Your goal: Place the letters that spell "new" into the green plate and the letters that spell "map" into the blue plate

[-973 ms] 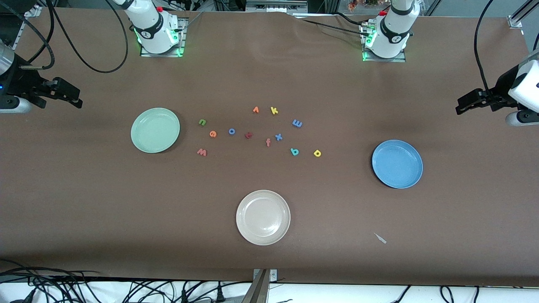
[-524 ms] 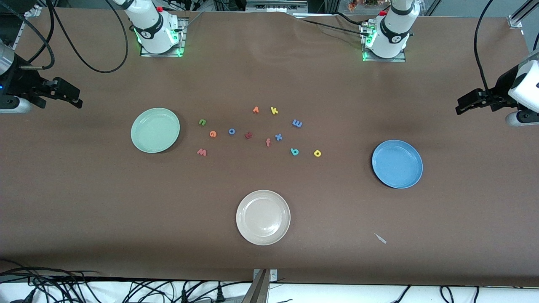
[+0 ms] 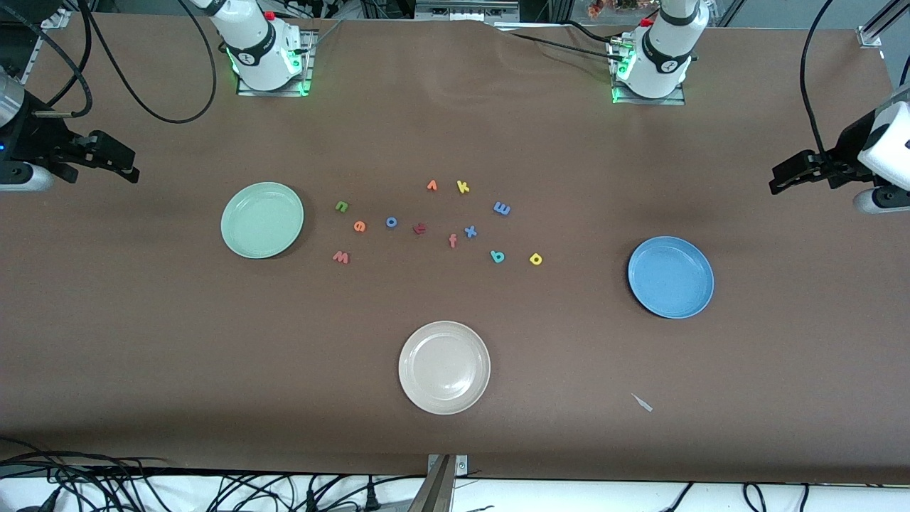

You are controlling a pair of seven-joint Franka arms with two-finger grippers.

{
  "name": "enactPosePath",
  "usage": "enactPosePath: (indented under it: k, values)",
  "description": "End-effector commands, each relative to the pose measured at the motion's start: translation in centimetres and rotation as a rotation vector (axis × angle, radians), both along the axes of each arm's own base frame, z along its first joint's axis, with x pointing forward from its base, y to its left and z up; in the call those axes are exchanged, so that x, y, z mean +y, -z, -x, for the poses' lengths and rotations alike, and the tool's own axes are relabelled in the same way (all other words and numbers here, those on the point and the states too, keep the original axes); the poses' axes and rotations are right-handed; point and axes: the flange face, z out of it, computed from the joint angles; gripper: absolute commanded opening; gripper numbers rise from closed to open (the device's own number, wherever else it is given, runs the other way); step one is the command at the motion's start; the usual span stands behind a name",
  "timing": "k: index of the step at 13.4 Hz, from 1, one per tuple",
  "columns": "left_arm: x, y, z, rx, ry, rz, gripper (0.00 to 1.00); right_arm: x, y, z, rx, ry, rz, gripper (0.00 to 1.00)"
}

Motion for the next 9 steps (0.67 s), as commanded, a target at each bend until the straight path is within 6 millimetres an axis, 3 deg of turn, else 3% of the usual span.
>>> enactPosePath:
  k: [1,9]
  values:
    - [-0.21,-0.21,0.14,-0.014,0.019,0.025,1.00,-0.04,-0.20,0.31,0.005,0.014,-0.015,1.00]
    - [-0.20,0.59,-0.27,0.001,0.062,0.031,1.00,-0.04,-0.20,0.31,0.005,0.014,-0.015,1.00]
